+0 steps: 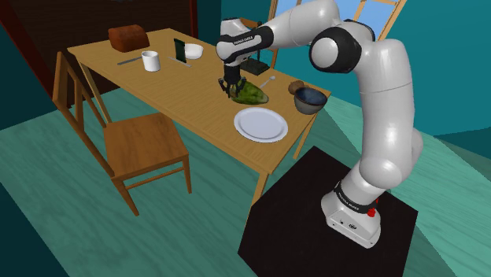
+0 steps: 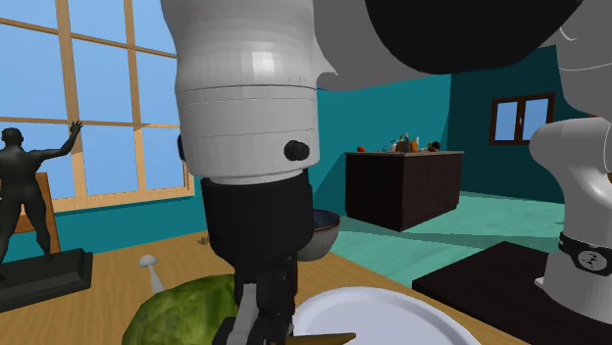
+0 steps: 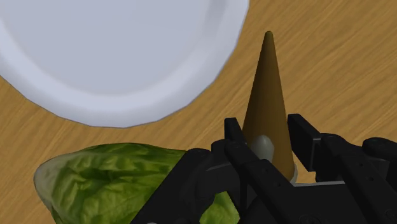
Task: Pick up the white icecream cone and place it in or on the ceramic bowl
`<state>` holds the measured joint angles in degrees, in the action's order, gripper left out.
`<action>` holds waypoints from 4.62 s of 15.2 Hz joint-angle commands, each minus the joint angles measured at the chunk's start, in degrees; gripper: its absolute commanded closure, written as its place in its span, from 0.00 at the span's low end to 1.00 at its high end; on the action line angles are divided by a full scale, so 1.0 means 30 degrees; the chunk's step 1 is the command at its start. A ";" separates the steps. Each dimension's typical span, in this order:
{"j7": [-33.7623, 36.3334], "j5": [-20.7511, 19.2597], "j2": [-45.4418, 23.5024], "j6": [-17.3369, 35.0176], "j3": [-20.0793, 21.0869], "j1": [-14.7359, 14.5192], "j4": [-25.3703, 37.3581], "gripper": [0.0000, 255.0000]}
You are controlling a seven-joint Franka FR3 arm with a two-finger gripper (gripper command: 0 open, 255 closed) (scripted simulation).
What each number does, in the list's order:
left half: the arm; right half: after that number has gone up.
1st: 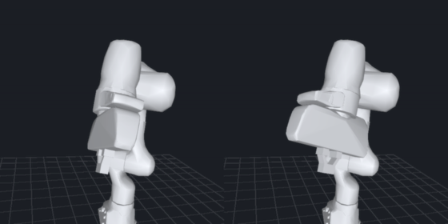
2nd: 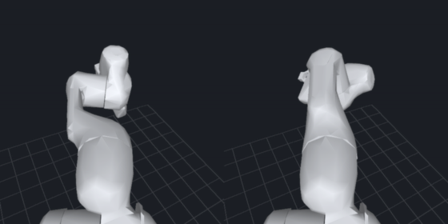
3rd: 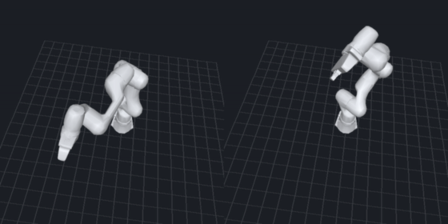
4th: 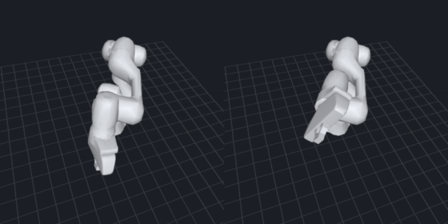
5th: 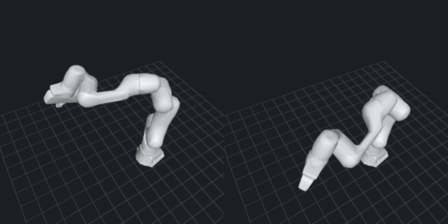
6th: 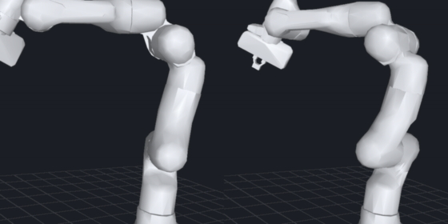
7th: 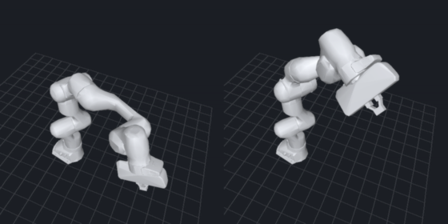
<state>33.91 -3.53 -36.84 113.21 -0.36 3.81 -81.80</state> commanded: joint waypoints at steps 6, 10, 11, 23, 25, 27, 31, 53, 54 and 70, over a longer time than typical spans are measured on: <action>-0.0085 0.0029 0.0609 -0.1491 0.0006 -0.0003 0.0878 1.00; -0.0133 0.0042 0.0904 -0.2346 0.0009 -0.0007 0.1439 1.00; -0.0145 0.0045 0.0967 -0.2565 0.0009 -0.0008 0.1595 1.00; -0.3456 0.0060 0.4850 -0.0460 -0.0982 0.2465 -0.4173 1.00; -0.4178 0.0052 0.5369 -0.0122 -0.1229 0.2963 -0.4976 1.00; -0.4920 0.0043 0.5820 0.0178 -0.1496 0.3459 -0.5673 1.00; -0.6455 0.0026 0.6524 0.0682 -0.2061 0.4464 -0.6763 1.00; -1.3878 0.0536 0.6083 0.2531 -0.4639 0.9259 -0.7587 1.00; -1.3876 0.0559 0.5968 0.2751 -0.4629 0.9269 -0.7695 1.00; -1.3879 0.0777 0.4924 0.4487 -0.4524 0.9367 -0.8409 1.00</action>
<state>-7.73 -1.20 -22.07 126.67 -13.93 31.91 -107.03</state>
